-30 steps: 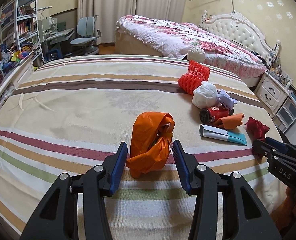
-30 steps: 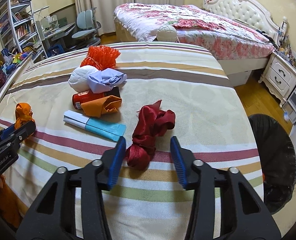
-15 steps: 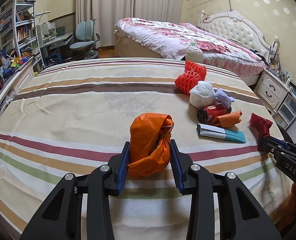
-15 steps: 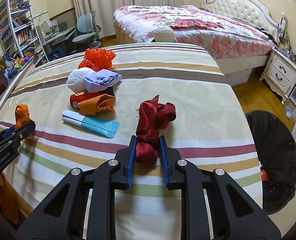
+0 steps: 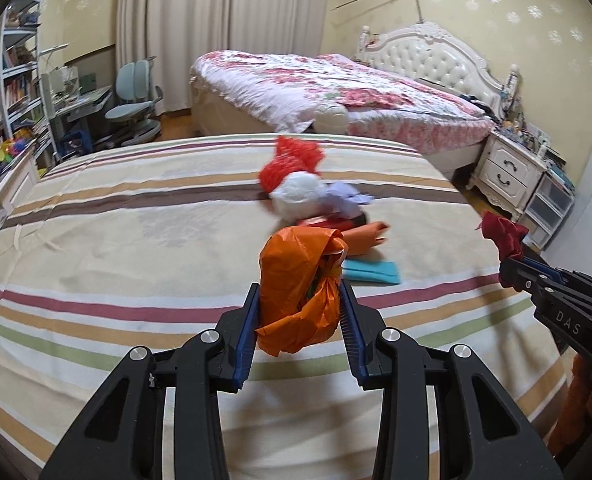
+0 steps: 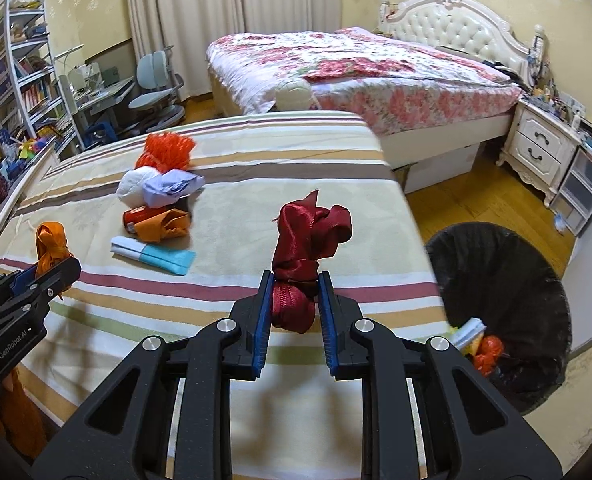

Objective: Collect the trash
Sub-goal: 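Carry the orange bag and dark red cloth over the black bin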

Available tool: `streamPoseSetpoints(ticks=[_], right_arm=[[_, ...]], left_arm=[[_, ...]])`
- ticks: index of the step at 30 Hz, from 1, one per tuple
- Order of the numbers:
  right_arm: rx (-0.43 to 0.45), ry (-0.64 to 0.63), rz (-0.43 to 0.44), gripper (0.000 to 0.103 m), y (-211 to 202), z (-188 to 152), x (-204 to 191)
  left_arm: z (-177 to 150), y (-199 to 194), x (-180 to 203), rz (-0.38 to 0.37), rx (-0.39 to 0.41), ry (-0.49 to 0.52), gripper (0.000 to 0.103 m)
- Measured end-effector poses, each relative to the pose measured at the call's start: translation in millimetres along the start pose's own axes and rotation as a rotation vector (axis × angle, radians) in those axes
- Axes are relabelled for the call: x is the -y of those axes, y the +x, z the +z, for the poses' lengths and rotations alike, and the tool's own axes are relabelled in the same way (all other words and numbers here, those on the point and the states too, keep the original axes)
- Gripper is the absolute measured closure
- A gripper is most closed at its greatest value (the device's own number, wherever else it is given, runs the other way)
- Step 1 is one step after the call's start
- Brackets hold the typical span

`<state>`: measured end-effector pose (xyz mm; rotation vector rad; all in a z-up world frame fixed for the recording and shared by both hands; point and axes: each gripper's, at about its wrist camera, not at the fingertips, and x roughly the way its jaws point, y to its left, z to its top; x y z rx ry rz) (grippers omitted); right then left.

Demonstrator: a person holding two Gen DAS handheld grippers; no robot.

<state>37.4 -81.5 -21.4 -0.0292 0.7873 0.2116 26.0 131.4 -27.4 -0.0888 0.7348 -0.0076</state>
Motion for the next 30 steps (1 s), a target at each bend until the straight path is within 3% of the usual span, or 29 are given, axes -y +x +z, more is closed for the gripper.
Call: streamPoseSetpoints(ticks=[14, 21, 30], right_arm=[[0.041, 0.134, -0.14, 0.081, -15.7, 0.3, 96.6], [0.039, 0.191, -0.182, 0.081, -12.9, -3.9, 136.9], [0.027, 0.247, -0.216, 0.081, -8.2, -11.1, 173.8]], left_arm=[[18.4, 28.0, 123.9, -0.164, -0.005, 0.141, 0.065], [22.5, 47.3, 179.5, -0.199, -0.016, 0.21, 0.065], [27.7, 68.8, 222.9, -0.209, -0.031, 0.265, 0.065]])
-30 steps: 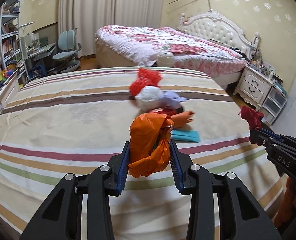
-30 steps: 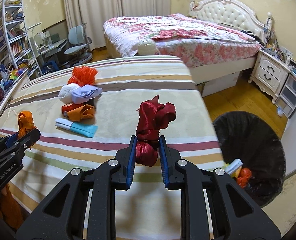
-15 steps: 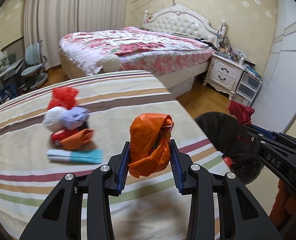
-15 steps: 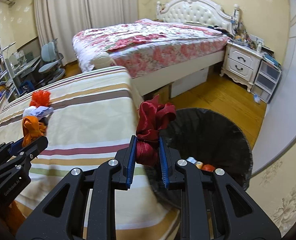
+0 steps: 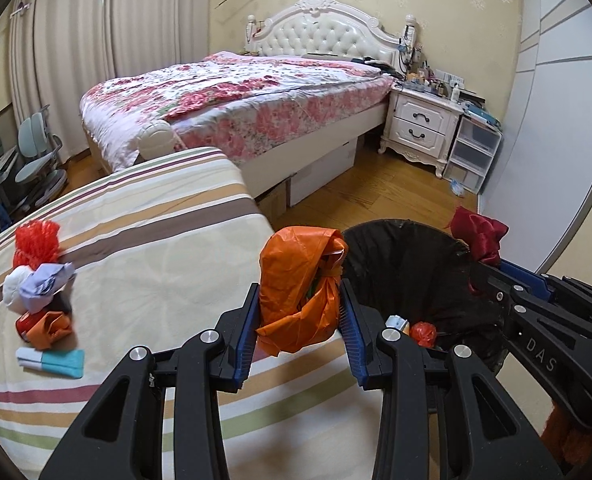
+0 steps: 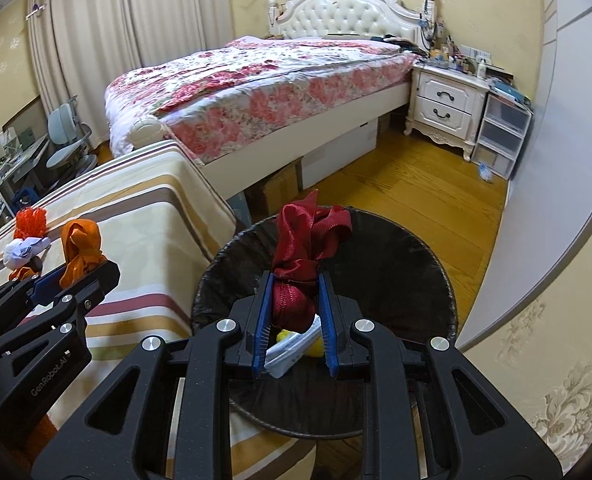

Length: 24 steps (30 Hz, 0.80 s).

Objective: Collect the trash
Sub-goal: 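Carry the orange bag and dark red cloth over the black bin, then open both grippers to drop the bag and cloth into the bin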

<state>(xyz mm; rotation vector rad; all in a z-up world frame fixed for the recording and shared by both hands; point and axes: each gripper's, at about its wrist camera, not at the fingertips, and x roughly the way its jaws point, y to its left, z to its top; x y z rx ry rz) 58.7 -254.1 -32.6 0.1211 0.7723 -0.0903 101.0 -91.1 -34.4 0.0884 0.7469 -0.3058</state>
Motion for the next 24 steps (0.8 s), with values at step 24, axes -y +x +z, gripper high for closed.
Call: streamPoseSetpoints(ticks=[24], right_arm=[[-0.036, 0.063, -0.032, 0.079, 18.6, -2.0, 36.9]], left_arm=[[4.9, 31.7, 36.5, 0.006, -0.058, 0.078, 0.045]])
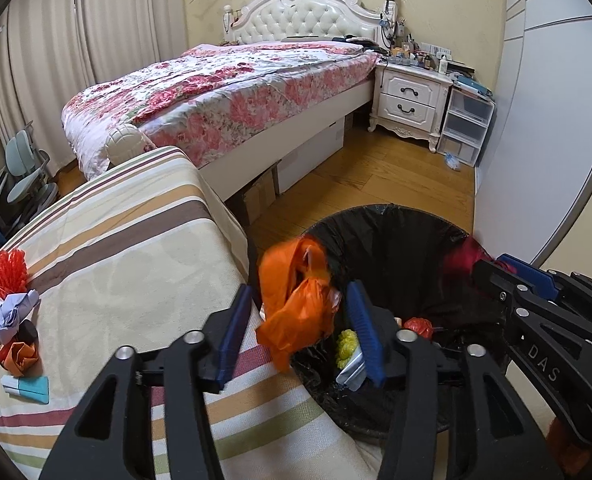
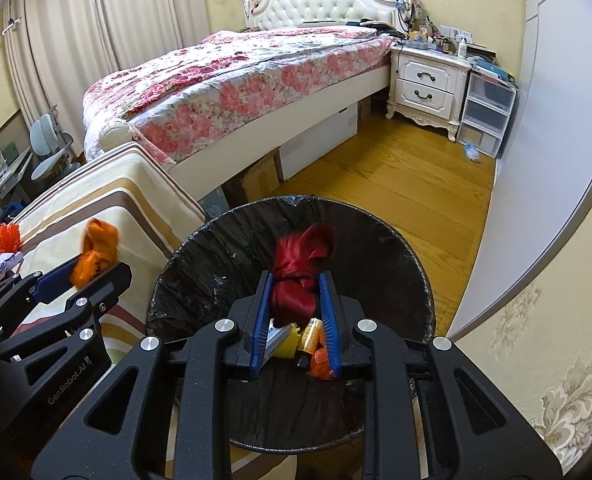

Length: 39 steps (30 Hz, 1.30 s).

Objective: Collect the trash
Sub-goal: 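Open both grippers to drop the bag and cloth into the bin, then move both tools back over the remaining trash on the bed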

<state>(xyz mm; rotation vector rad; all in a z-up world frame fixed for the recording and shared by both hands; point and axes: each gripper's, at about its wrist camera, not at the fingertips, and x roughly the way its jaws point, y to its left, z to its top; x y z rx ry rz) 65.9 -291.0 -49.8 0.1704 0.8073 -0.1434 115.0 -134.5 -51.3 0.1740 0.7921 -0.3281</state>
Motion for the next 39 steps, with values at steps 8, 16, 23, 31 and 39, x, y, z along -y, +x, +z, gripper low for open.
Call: streamPoseSetpoints(ticks=[8, 16, 23, 31, 39], right_arm=[[0.006, 0.016, -0.013, 0.069, -1.5, -2.5, 3.7], [0.009, 0.009, -0.004, 0.067, -6.2, -2.6, -2.7], [0.011, -0.001, 0.023, 0.061, -12.9, -4.7, -19.0], [-0.019, -0.079, 0.102, 0.06, -10.9, -14.7, -68.9], [-0.047, -0.206, 0.201, 0.058, -11.2, -26.3, -139.5]], left_arm=[[-2.3, -5.0, 3.2, 0.024, 0.018, 0.024, 0.032], [-2.3, -13.3, -9.5, 0.04, 0.02, -0.004, 0.031], [-10.3, -25.8, -34.8, 0.083, 0.02, -0.04, 0.031], [-39.7, -44.7, -81.3, 0.156, -0.004, -0.108, 0.031], [-75.0, -75.6, -140.6, 0.251, -0.016, -0.194, 0.031]])
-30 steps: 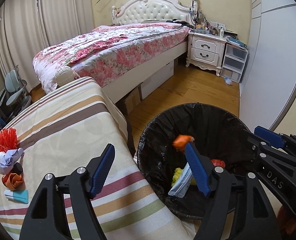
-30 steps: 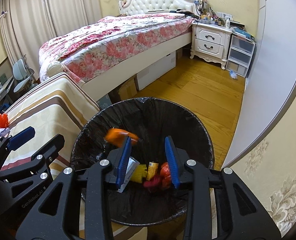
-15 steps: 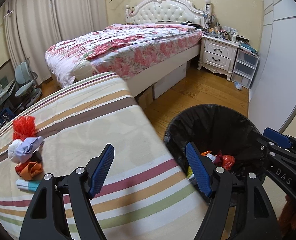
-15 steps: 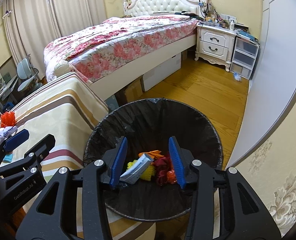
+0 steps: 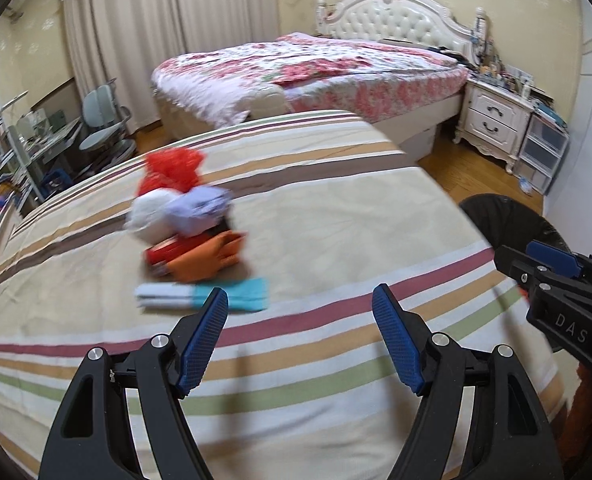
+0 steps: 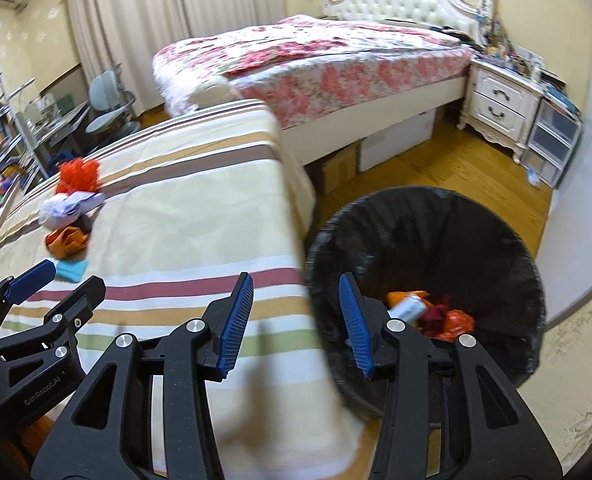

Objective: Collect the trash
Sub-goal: 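Move both tools back over the remaining trash on the bed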

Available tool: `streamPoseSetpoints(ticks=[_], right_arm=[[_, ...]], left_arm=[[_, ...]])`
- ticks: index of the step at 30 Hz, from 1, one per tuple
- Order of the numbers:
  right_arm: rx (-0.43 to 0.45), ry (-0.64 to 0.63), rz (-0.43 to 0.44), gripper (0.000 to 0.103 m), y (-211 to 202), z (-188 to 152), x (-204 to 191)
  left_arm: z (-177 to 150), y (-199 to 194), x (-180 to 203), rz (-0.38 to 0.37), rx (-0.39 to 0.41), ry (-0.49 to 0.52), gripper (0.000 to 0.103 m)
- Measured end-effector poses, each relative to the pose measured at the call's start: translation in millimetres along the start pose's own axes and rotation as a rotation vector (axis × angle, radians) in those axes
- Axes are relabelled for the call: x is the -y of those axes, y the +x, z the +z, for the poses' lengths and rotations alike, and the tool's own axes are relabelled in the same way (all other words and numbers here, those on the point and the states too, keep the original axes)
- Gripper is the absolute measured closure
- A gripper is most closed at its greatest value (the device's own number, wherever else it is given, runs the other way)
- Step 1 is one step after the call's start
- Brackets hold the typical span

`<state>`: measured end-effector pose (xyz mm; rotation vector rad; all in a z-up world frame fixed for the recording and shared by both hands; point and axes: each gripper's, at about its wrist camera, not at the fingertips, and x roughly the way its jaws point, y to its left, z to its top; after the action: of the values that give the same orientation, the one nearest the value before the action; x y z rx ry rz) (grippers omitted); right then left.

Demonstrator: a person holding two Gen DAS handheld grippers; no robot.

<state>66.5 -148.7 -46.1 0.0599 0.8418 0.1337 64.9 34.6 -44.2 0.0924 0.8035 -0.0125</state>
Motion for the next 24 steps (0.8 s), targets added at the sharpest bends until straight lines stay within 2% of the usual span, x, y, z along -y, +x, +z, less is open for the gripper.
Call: streamPoseSetpoints(ticks=[2, 7, 13, 22, 24], right_arm=[[-0.008, -0.024, 0.022, 0.053, 3.3, 0.2, -15.8], [-0.03, -0.102, 0.074, 0.053, 13.9, 5.6, -61.2], [-0.051, -0.166, 0.126, 0.051, 26.1, 16.6, -103.1], [-0.094, -0.232, 0.127, 0.049, 47.0, 19.5, -142.1], [-0.089, -0.254, 0.115, 0.043, 46.7, 15.6, -148.1]], left_arm=[[-7.3, -3.7, -18.7, 0.021, -0.005, -0.026, 0.031], [-25.2, -7.9, -69.9, 0.095, -0.025, -0.108, 0.03], [-36.8, -12.8, -118.4, 0.15, -0.044, -0.205, 0.03], [-45.5, -15.9, -165.8, 0.206, -0.048, -0.279, 0.03], [-48.2, -16.8, -172.1, 0.213, -0.051, -0.29, 0.03]])
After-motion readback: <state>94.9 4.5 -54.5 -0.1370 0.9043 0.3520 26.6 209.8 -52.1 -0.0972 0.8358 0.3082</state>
